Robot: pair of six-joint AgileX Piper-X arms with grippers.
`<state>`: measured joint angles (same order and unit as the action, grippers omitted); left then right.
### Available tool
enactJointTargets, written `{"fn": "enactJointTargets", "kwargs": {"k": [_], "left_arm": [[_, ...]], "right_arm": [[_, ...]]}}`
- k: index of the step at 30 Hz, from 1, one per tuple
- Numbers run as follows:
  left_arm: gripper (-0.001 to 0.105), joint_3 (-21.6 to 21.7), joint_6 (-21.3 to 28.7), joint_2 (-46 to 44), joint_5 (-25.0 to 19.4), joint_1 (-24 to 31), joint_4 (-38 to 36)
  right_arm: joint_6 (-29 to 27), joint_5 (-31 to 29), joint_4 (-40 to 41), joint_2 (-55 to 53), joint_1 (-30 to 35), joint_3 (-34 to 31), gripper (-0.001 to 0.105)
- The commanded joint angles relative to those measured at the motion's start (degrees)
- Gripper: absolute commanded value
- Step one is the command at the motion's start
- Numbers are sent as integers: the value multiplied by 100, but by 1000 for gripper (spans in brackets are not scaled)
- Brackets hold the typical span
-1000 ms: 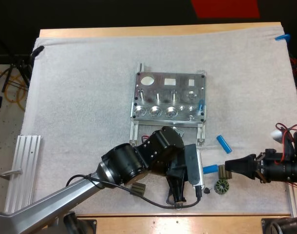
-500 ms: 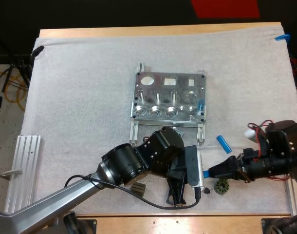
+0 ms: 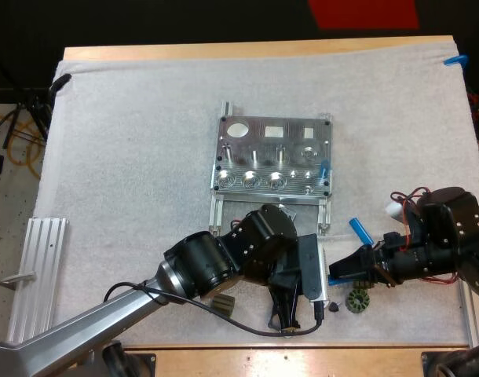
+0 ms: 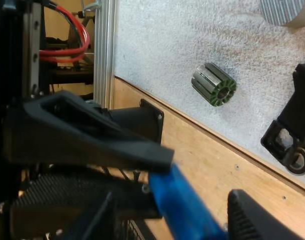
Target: Load cells from right to left
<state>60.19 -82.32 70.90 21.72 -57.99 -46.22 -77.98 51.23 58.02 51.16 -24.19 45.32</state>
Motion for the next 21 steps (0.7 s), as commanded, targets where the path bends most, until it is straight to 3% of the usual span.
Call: {"fn": "enactJointTargets", "kwargs": {"k": [1, 7, 12, 17, 21], "left_arm": [[9, 19, 35, -41, -194, 19, 21], [9, 19, 35, -41, -534, 19, 21], [9, 19, 24, -41, -529, 19, 21], [9, 19, 24, -41, -532, 19, 21], [9, 19, 24, -41, -470, 19, 21]], "right_arm": [[-19, 52, -30, -14, -11, 17, 50], [-19, 11, -30, -14, -11, 17, 50], [-19, -129, -30, -14, -11, 17, 49], [-19, -129, -30, -14, -11, 17, 32], [-30, -143, -40, -14, -11, 17, 31]]}}
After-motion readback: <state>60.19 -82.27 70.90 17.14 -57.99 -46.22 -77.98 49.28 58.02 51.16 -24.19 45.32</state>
